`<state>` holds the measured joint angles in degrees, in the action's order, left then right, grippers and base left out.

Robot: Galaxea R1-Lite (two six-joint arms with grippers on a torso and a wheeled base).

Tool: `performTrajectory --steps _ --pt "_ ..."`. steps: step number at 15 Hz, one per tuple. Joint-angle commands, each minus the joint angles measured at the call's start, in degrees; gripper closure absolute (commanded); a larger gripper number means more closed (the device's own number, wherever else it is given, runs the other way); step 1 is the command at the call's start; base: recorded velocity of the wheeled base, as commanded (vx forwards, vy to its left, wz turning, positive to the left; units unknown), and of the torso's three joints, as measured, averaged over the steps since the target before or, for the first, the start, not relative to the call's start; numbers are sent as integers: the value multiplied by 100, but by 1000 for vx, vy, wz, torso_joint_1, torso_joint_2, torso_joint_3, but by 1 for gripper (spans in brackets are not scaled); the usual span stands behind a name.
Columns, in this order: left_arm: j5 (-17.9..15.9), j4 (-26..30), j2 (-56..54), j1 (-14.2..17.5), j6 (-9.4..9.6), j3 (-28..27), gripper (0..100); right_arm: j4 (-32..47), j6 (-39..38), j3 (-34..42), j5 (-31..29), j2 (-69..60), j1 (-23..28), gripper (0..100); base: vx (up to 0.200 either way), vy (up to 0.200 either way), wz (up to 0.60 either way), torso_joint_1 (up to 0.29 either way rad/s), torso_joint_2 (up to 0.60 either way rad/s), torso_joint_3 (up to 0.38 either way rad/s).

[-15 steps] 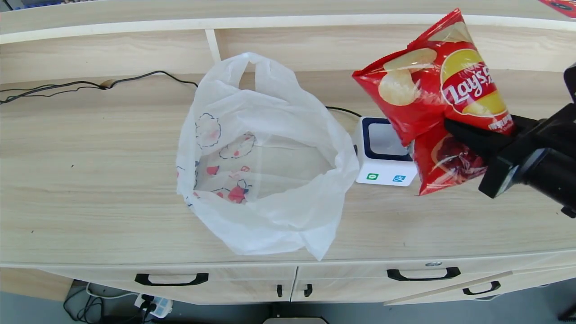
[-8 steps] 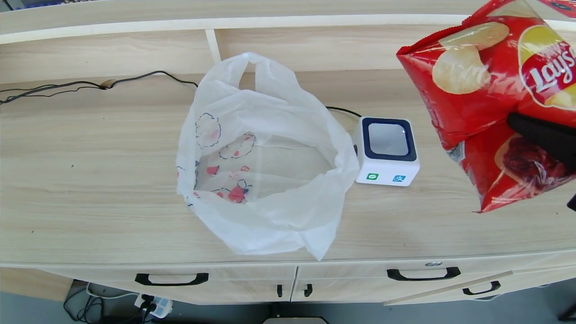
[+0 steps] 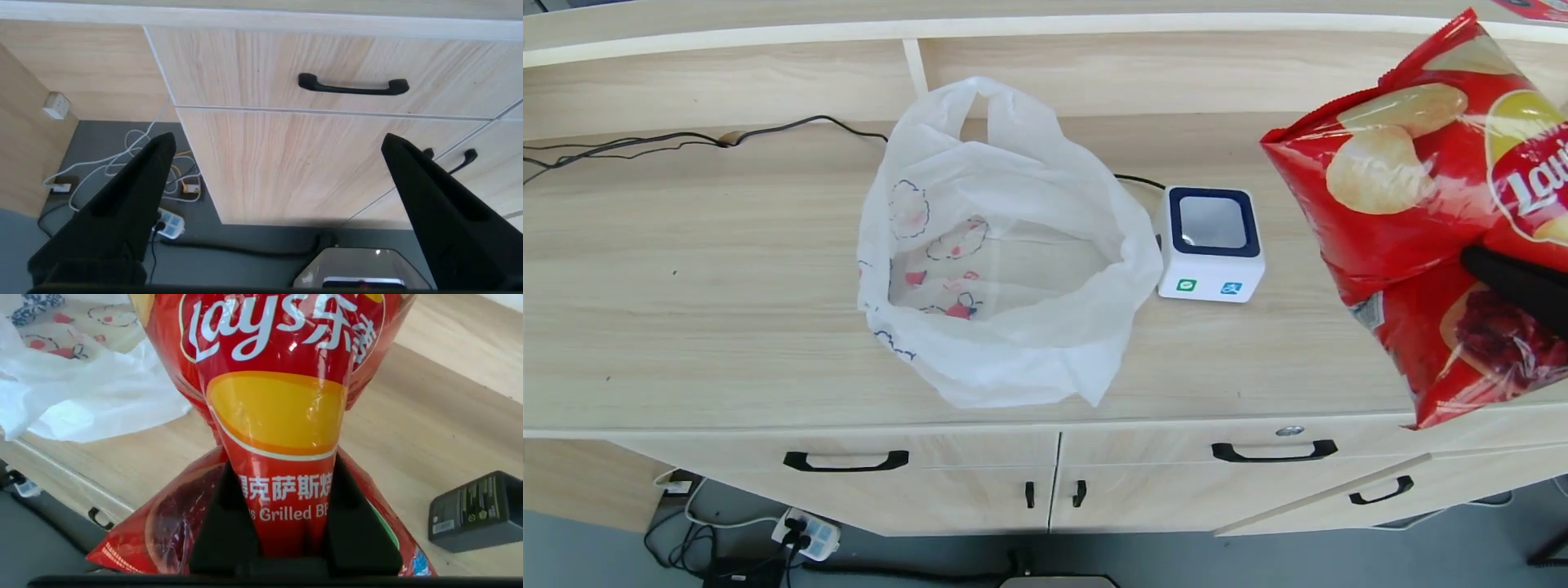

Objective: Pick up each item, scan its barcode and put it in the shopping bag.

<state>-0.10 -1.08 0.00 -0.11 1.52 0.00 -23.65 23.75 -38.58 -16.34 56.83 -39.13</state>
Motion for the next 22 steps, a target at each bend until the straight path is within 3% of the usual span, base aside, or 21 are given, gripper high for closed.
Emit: performTrajectory --steps 1,9,12,14,16,22 --pt "1 -6 9 2 -3 0 0 1 -10 9 -10 3 28 100 0 0 0 0 0 0" --pt "1 -6 9 2 -3 0 0 -17 -248 -132 -63 170 169 100 0 0 600 4 3 4" --pt "1 -6 9 2 -3 0 0 -52 306 -1143 -72 865 222 100 0 0 200 -1 1 1" --pt "1 -6 9 2 -3 0 0 -272 183 -1775 -72 1497 125 100 0 0 0 0 0 0" --pt "1 -6 9 2 -3 0 0 -878 -643 -2329 -72 2350 -112 100 0 0 0 0 0 0" --pt "1 -15 9 2 -3 0 0 -1054 -2181 -1732 -344 2658 -420 100 0 0 0 0 0 0"
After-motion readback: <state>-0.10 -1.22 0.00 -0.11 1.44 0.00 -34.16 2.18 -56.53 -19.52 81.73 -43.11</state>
